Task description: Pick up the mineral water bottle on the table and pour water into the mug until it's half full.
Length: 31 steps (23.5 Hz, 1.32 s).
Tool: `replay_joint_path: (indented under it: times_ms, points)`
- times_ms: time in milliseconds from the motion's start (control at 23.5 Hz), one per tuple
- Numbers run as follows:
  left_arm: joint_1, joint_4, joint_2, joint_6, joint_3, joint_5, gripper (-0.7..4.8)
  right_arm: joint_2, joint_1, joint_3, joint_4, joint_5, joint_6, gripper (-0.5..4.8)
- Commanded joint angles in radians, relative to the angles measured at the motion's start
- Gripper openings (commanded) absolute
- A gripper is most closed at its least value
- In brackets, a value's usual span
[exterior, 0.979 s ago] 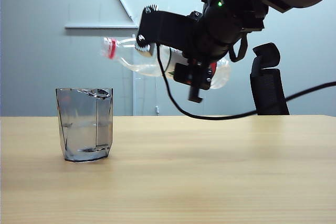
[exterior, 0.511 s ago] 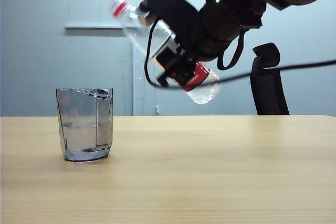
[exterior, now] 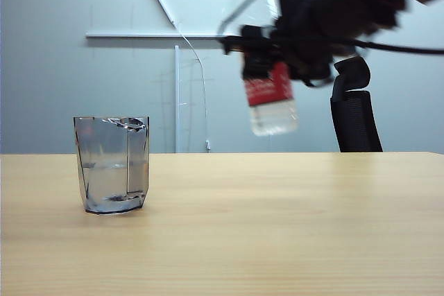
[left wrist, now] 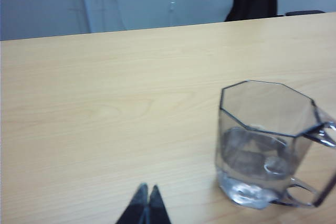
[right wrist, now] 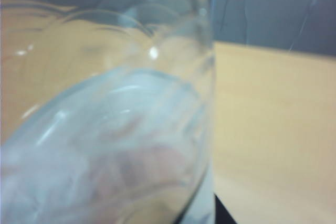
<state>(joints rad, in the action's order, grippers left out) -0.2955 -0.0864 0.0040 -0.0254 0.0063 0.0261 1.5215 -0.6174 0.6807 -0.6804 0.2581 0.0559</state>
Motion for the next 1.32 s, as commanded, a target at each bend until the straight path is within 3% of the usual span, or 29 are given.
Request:
replay_joint_path:
  times_ms: [43, 213, 596, 1149, 1319]
  points:
    - [0.087, 0.013, 0.002, 0.003, 0.003, -0.004, -0.02, -0.036, 0.023, -0.112, -0.187, -0.063, 0.152, 2.51]
    - [0.158, 0.013, 0.002, 0.003, 0.003, -0.004, -0.02, -0.039, 0.025, -0.201, -0.267, -0.072, 0.171, 2.51]
    - [0.256, 0.013, 0.002, 0.003, 0.003, -0.003, -0.02, -0.035, 0.025, -0.290, -0.260, -0.076, 0.175, 2.51]
    - [0.266, 0.013, 0.002, 0.003, 0.003, -0.004, -0.02, 0.023, 0.025, -0.298, -0.267, -0.074, 0.153, 2.54]
    - [0.265, 0.013, 0.002, 0.003, 0.003, -0.004, -0.02, 0.023, 0.025, -0.299, -0.237, -0.074, 0.153, 2.75]
